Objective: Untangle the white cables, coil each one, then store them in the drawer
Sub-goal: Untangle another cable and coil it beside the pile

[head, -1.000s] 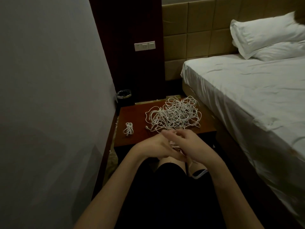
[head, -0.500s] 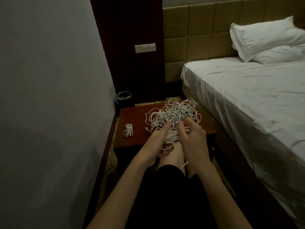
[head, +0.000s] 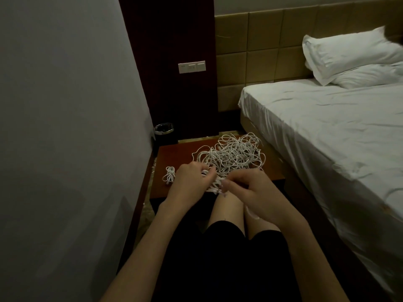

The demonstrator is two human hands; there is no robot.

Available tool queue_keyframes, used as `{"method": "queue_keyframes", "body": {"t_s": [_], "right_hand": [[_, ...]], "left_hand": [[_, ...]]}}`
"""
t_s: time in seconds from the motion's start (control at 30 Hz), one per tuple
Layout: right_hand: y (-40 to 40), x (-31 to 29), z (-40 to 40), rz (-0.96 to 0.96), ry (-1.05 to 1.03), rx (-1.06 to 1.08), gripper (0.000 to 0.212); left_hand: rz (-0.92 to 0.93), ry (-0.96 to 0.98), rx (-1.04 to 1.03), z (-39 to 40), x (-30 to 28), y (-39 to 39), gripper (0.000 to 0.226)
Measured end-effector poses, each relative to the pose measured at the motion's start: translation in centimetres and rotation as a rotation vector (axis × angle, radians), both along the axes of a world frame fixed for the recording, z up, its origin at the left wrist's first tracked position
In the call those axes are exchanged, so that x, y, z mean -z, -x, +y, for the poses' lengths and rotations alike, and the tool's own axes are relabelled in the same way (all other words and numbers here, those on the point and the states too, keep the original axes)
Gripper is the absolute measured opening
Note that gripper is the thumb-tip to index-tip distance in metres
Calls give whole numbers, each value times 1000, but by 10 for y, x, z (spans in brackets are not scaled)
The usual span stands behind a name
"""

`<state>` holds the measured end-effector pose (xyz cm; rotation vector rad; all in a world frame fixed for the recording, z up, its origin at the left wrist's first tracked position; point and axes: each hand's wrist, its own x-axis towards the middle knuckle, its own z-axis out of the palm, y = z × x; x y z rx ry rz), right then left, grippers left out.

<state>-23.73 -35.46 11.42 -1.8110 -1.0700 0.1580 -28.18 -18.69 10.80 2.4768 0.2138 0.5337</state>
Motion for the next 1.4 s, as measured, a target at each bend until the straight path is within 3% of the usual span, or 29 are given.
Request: {"method": "queue_keyframes", "body": {"t_s": [0.1,0.23,0.37,0.47,0.53,0.67,0.8,0.9,1.07,1.17,1.27,1.33,1.4], "right_hand": [[-7,4,-5,64,-215,-11,19],[-10,11,-4,318,-387,-17,12],[-7,19,12,722,-503,-4,5],[5,31,35,875,-474,88,29],[10,35,44,802,-389,116,42],[10,23,39,316,-154,230,51],[20,7,29,16,-7,173,40],[15,2,17,-33,44,102,35],[-5,4,-5,-25,-71,49,34],[-12,10,-9,116,-210,49,31],[-12,21,-4,449,-352,3,18],[-7,29,6,722,-416,40,15],[1,37,19,863,-404,72,30]], "left_hand": [[81,11,185,-6,-3,7,33],[15,261,362,-16,-3,14,46],[-100,461,319,-30,-4,14,54],[-222,501,178,-35,-10,7,58],[-290,359,54,-31,-15,3,53],[-333,140,-102,-14,-18,-2,53],[-228,-18,-144,-1,-7,-9,40],[-147,-74,-106,1,-1,-9,34],[102,-127,177,-7,-4,-2,29],[102,72,343,-14,-3,6,36],[35,383,424,-27,-2,11,42],[-6,602,400,-36,-2,11,43],[-116,637,275,-42,-4,6,42]]}}
